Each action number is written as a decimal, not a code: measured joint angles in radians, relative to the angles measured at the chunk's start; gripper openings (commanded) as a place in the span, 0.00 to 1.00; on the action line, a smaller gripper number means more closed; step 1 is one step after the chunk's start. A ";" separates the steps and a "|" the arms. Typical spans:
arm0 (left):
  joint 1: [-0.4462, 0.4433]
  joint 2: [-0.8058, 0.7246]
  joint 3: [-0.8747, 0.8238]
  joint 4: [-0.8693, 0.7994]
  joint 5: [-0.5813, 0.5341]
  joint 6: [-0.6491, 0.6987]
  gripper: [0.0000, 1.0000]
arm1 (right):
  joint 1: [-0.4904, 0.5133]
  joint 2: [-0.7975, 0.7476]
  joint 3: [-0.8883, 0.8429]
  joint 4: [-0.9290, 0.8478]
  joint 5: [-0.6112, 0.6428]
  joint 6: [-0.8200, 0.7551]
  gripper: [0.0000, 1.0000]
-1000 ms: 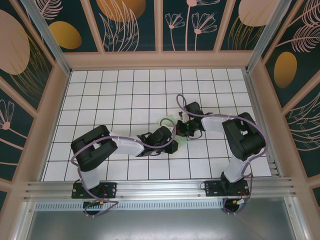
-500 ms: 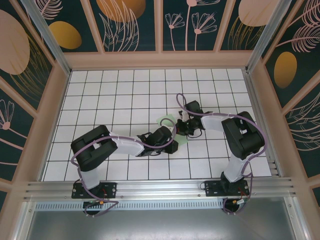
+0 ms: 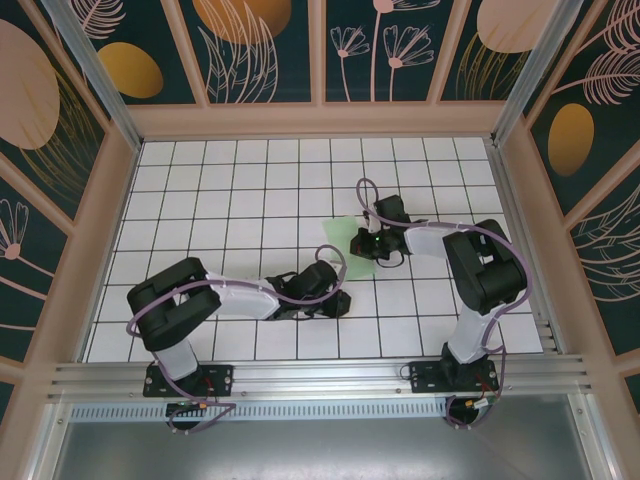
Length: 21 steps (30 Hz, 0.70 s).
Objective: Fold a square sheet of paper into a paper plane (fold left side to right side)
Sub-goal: Fold the triangle a second time at the center of the table.
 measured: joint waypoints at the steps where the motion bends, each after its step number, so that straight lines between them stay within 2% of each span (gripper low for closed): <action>1: -0.002 -0.016 -0.004 -0.026 0.003 -0.002 0.27 | 0.000 0.000 0.000 0.001 0.002 0.000 0.00; 5: 0.006 -0.097 -0.008 -0.103 0.012 -0.002 0.28 | 0.000 0.000 0.000 0.002 0.002 0.000 0.00; 10: 0.071 -0.155 0.016 -0.113 0.033 -0.002 0.29 | 0.006 -0.006 -0.004 0.002 0.008 0.021 0.00; 15: 0.108 -0.143 0.082 -0.106 0.051 0.003 0.29 | 0.033 -0.033 -0.042 0.025 0.036 0.085 0.00; 21: 0.120 -0.055 0.153 -0.070 0.068 0.010 0.29 | 0.061 -0.064 -0.078 0.035 0.051 0.148 0.00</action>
